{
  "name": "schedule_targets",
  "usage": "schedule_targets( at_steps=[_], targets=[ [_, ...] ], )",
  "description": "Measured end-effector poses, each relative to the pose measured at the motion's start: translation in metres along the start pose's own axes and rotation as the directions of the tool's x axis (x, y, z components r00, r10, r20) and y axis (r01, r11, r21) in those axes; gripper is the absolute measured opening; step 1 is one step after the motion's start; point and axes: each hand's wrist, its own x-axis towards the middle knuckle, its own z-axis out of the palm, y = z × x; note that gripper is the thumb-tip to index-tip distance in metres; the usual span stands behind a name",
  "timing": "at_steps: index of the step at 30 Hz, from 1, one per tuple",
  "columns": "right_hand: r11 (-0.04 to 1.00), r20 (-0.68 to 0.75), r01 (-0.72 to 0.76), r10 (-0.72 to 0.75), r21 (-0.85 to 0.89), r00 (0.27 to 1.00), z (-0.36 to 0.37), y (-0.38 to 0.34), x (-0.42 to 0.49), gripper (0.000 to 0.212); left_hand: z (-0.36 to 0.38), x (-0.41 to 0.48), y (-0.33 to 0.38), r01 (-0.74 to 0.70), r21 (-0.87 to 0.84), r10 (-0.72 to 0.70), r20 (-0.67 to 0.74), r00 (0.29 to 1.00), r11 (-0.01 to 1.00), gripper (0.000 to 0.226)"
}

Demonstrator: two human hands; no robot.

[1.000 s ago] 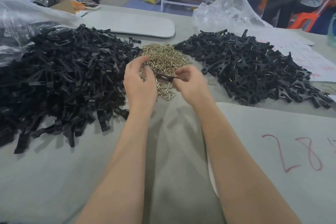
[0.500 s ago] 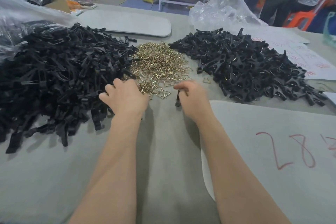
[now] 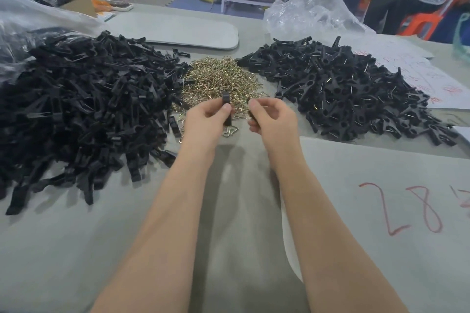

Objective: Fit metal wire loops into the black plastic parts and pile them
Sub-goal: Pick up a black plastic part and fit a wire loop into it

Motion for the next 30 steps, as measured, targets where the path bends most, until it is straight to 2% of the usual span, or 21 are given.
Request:
schedule_targets(
  at_steps=[2,8,10,13,17,20,25,30],
  targets=[
    [0.986,-0.029,-0.068,0.074,0.154,0.997,-0.001,-0.001,0.001,0.01,0.003,-0.001,-0.001,0.089,-0.206,-0.072,0.087,0.994,0.975,0.015],
    [0.93,0.067,-0.106,0.088,0.351,0.994,0.001,-0.007,-0.002,0.015,0.004,0.003,-0.005,0.155,-0.228,-0.129,0.124,0.984,0.961,0.019],
    [0.959,0.078,-0.058,0.037,0.277,0.996,0.002,-0.006,-0.002,0.017,0.005,0.002,-0.006,0.126,-0.22,-0.097,0.137,0.986,0.967,0.019],
    [0.997,0.037,0.04,-0.042,0.06,0.998,0.003,-0.005,-0.003,0.011,0.007,0.004,-0.01,0.068,-0.173,-0.056,0.072,0.996,0.983,0.014],
    [0.995,-0.011,0.088,-0.088,-0.043,0.996,0.004,-0.002,-0.004,0.009,0.007,0.005,-0.013,0.02,-0.116,-0.011,0.078,0.997,0.993,0.013],
    [0.998,0.014,0.069,-0.069,-0.014,0.998,0.003,0.0,-0.002,0.009,0.005,0.005,-0.014,-0.016,-0.062,0.021,0.074,0.997,0.998,0.018],
    [0.985,0.019,-0.028,0.026,0.168,1.0,0.0,-0.001,0.0,0.015,0.005,0.007,-0.014,-0.041,-0.041,0.043,0.038,0.998,0.998,0.02],
    [1.0,0.022,0.021,-0.021,0.019,1.0,-0.001,0.002,0.001,0.02,0.007,0.006,-0.014,-0.08,0.029,0.077,0.094,0.993,0.996,0.026]
  ],
)
